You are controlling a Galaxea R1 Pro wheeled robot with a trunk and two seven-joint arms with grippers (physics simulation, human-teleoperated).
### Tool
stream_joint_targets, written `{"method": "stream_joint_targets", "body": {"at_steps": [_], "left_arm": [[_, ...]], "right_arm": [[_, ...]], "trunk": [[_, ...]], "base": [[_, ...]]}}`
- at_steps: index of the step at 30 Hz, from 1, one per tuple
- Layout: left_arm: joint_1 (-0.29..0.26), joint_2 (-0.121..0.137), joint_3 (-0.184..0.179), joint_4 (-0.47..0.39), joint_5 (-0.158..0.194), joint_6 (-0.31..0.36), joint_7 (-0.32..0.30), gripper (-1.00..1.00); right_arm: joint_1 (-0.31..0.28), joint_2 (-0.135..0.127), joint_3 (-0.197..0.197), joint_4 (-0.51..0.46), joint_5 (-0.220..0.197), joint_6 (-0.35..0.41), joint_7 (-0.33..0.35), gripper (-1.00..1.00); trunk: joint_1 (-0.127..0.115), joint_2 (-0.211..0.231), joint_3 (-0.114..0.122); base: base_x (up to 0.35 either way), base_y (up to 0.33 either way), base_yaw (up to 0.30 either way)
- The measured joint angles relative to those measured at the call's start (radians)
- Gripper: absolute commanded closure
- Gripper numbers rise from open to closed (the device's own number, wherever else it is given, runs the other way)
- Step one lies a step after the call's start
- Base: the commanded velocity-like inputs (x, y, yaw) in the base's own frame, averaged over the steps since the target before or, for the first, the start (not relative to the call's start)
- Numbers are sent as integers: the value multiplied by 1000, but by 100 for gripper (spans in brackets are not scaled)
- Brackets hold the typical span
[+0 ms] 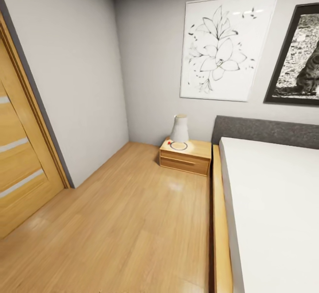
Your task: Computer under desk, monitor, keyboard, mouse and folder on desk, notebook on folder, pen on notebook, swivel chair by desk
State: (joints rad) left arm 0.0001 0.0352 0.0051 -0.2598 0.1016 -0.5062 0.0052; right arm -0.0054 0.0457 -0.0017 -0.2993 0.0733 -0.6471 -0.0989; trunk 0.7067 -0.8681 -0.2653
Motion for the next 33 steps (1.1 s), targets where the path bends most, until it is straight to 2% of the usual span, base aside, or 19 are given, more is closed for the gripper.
{"method": "stream_joint_targets", "body": {"at_steps": [33], "left_arm": [[0, 0, 0, 0, 2, 0, 0, -100]], "right_arm": [[0, 0, 0, 0, 0, 0, 0, -100]], "trunk": [[0, 0, -14]], "base": [[4, 0, 274]]}}
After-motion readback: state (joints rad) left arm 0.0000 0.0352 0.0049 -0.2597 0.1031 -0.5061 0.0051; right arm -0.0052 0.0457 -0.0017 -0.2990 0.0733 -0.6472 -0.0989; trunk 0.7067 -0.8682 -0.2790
